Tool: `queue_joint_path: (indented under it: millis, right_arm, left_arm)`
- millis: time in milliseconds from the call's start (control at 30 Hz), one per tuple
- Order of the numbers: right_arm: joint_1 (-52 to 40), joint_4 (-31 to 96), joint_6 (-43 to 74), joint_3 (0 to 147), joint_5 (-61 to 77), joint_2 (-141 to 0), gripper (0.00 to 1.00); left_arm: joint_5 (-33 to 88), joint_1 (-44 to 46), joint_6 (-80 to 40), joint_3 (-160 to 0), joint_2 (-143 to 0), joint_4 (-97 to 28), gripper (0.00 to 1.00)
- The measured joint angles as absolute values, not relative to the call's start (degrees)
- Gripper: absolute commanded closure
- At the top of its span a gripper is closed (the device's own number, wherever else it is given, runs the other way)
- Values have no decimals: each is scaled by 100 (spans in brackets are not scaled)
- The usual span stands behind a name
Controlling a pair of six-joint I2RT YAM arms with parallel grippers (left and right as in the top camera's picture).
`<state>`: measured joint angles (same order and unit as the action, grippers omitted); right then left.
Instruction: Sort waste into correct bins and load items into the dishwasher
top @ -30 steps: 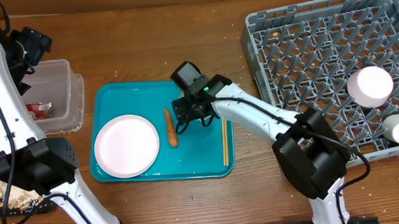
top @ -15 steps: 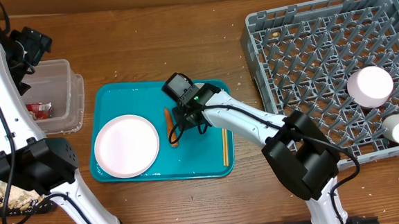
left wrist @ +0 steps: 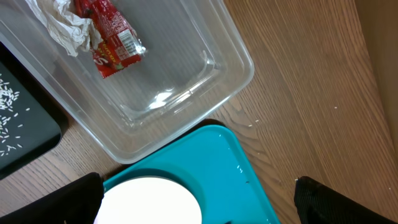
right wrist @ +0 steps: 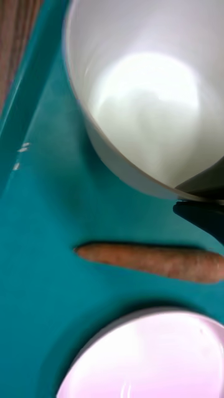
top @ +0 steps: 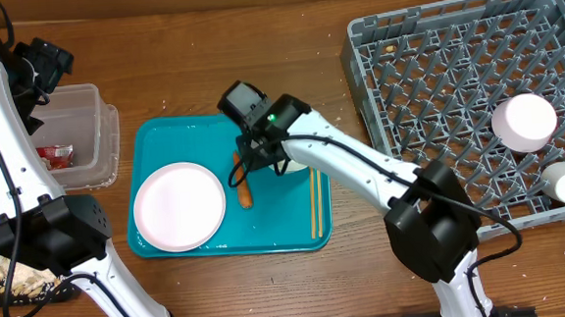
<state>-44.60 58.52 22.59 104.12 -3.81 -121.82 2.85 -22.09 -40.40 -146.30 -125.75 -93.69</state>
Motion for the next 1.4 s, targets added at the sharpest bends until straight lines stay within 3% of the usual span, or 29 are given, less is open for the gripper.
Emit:
queue_joint_path:
  millis: [300, 667, 933, 1400]
  right_arm:
    - [-3498, 6818, 2351, 11467, -204, -11736, 96]
    - [878, 6770, 939, 11548, 3476, -11207, 96]
    - [2775, 6775, 121, 11548, 5813, -11493, 96]
    - [2842, 5745, -110, 11528, 7024, -12503, 95]
  left_arm:
    - [285, -2209, -4040, -14630, -12575, -9371, 0]
    - [283, -2209, -4040, -14630, -12575, -9371, 0]
    - [285, -2209, -4040, -14630, -12575, -9369, 0]
    - [283, -2209, -4040, -14632, -12575, -9371, 0]
